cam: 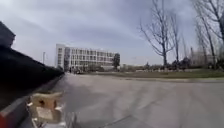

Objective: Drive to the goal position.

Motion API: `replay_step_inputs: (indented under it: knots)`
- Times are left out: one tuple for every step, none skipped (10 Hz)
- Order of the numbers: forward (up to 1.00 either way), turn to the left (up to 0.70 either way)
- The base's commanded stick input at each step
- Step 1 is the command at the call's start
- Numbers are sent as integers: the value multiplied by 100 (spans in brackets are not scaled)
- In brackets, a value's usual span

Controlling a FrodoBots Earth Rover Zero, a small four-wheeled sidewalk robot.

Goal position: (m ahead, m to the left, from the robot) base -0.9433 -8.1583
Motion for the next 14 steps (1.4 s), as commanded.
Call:
replay_step_inputs:
  knots:
    - [-70,0]
    - [-70,0]
    - [-70,0]
    - [-70,0]
    - [-70,0]
    - [-70,0]
    - [-70,0]
    - [-70,0]
    - [-70,0]
    - [-70,0]
    - [-20,0]
    - [0,0]
    - [0,0]
    - [0,0]
